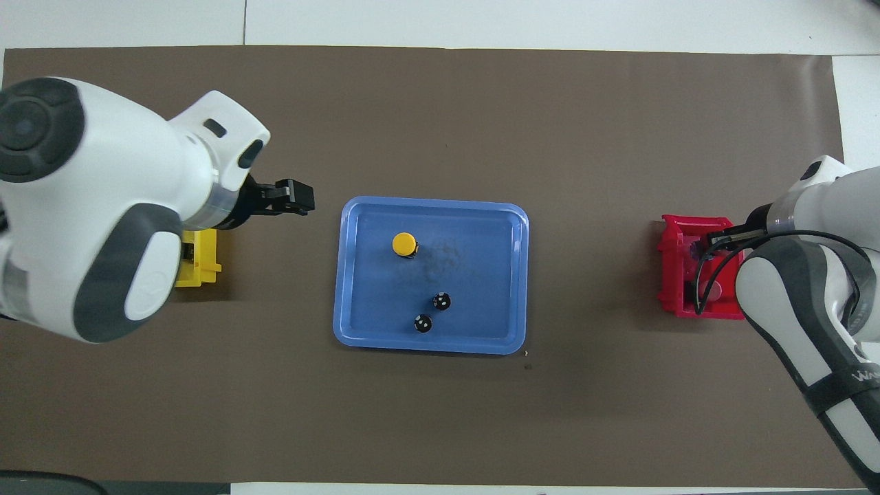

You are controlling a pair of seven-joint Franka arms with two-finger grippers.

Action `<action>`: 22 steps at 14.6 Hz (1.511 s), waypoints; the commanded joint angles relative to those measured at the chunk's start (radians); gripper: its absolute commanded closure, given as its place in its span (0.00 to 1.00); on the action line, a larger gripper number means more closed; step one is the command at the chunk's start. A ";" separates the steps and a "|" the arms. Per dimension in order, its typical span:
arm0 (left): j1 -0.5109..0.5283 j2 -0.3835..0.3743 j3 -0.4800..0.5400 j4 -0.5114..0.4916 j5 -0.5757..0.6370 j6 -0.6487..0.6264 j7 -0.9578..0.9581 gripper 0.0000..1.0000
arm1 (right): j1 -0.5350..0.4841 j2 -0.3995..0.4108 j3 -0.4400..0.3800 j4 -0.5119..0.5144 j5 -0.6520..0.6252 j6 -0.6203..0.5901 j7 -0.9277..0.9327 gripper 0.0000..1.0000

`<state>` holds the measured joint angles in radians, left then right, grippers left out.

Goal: Sort red and yellow buttons by color
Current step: 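Reach the left gripper to the last yellow button and grasp it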

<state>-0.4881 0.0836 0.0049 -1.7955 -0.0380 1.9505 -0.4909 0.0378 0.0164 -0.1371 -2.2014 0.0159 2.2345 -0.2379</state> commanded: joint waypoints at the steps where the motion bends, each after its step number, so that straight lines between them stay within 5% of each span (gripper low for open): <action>1: -0.085 0.117 0.015 0.008 0.062 0.106 -0.150 0.00 | -0.016 -0.012 0.014 -0.066 -0.014 0.077 0.012 0.84; 7: -0.222 0.263 0.017 0.021 0.101 0.218 -0.331 0.00 | -0.024 0.031 0.014 -0.066 -0.014 0.105 0.018 0.83; 9: -0.224 0.271 0.017 0.013 0.109 0.235 -0.348 0.00 | -0.022 0.031 0.014 -0.066 -0.014 0.103 0.020 0.67; 11: -0.224 0.272 0.015 0.013 0.109 0.240 -0.351 0.04 | -0.022 0.033 0.014 -0.064 -0.014 0.103 0.020 0.62; 13: -0.221 0.274 0.015 0.016 0.109 0.255 -0.353 0.16 | -0.018 0.033 0.014 -0.061 -0.014 0.097 0.020 0.62; 15: -0.219 0.275 0.015 0.010 0.105 0.263 -0.374 0.98 | -0.018 0.034 0.014 -0.055 -0.014 0.093 0.020 0.60; 17: -0.218 0.280 0.013 0.015 0.099 0.271 -0.380 0.99 | -0.018 0.034 0.014 -0.050 -0.014 0.088 0.020 0.48; 22: -0.213 0.269 0.015 0.108 0.092 0.116 -0.394 0.99 | -0.018 0.036 0.014 -0.034 -0.014 0.070 0.017 0.43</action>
<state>-0.7015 0.3541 0.0139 -1.7560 0.0448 2.1688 -0.8714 0.0331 0.0486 -0.1354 -2.2536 0.0159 2.3213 -0.2355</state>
